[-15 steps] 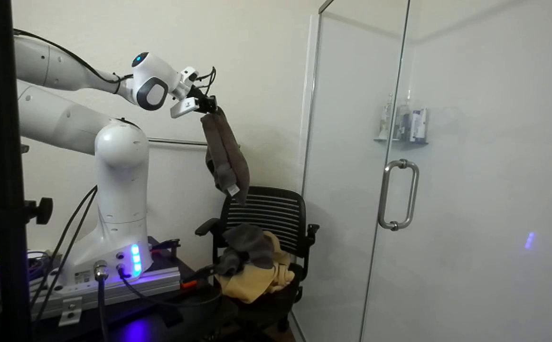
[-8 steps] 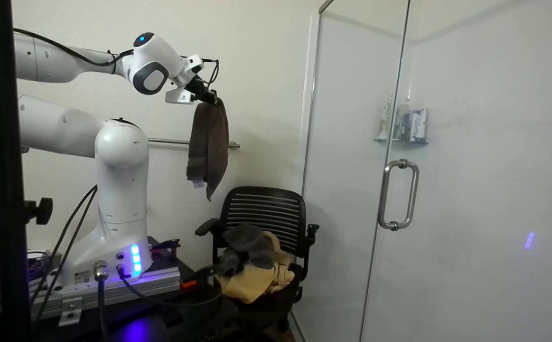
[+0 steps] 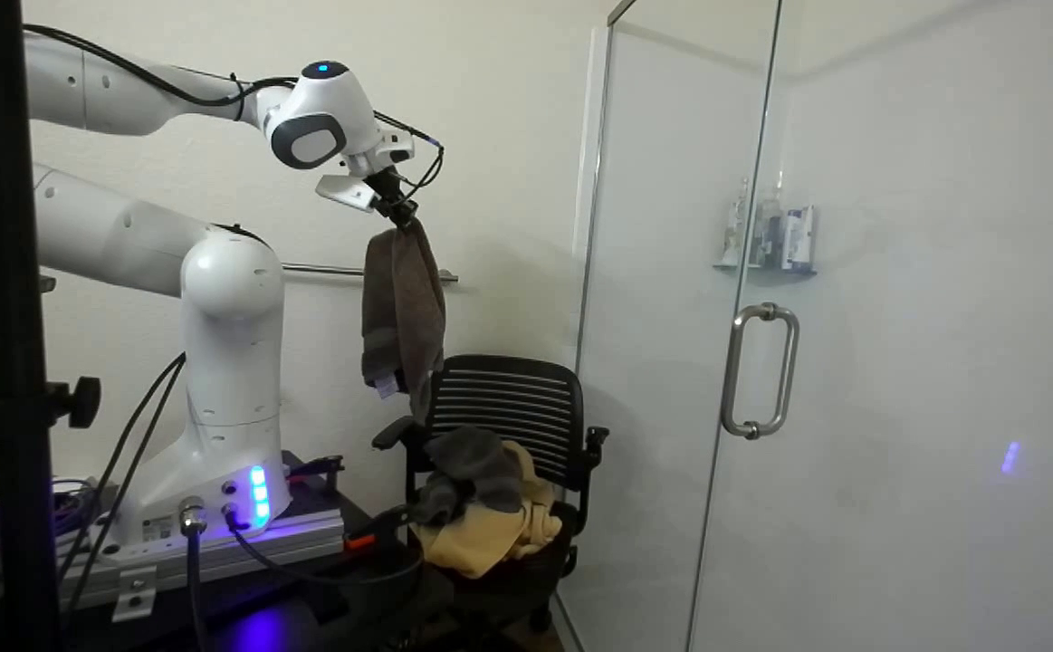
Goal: Take the gray towel from the towel rack and place it on the black chair
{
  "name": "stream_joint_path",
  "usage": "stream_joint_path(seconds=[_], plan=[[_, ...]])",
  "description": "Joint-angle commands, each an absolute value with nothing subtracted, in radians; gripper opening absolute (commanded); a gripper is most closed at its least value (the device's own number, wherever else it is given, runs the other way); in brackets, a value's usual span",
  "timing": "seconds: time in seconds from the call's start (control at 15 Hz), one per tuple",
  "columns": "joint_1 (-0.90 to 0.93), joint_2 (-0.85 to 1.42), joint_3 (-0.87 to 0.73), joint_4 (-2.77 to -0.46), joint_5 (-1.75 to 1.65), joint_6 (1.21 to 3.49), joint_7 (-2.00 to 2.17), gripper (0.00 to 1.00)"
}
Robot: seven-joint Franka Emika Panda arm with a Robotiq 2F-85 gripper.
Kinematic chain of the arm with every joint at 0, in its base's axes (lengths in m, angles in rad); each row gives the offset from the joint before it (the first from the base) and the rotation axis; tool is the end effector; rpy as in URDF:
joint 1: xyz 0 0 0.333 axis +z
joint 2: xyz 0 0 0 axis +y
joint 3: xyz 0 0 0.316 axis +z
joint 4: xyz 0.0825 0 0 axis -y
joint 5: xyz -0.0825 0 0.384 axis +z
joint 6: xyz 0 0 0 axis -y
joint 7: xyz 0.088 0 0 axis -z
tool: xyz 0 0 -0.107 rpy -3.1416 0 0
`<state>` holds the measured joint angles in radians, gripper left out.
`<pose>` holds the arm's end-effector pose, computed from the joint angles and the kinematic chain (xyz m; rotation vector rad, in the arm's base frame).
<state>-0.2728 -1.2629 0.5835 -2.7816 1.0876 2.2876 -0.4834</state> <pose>0.2658 0.1338 0.5431 -2.6052 -0.2621 -1.1298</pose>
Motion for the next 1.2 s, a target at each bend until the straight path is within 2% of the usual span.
stream_joint_path(seconds=[0.0, 0.07, 0.13, 0.33, 0.4, 0.53, 0.6, 0.73, 1.13], plan=[[-0.273, -1.261, 0.583, -2.782, 1.086, 2.284, -0.483, 0.05], [-0.273, -1.260, 0.583, -2.782, 1.085, 2.282, -0.483, 0.01], [-0.163, -1.190, 0.538, -2.782, 0.994, 2.371, -0.425, 0.01], [-0.141, -1.035, 0.429, -2.734, 0.946, 2.459, -0.391, 0.01], [-0.230, -1.025, 0.428, -2.710, 1.035, 2.416, -0.458, 0.01], [-0.256, -0.929, 0.347, -2.688, 1.026, 2.425, -0.458, 0.01], [-0.174, -0.854, 0.266, -2.682, 0.929, 2.502, -0.385, 0.01], [-0.161, -0.772, 0.183, -2.666, 0.880, 2.524, -0.338, 0.01], [0.090, -0.620, -0.069, -2.637, 0.960, 2.423, -0.416, 0.01]])
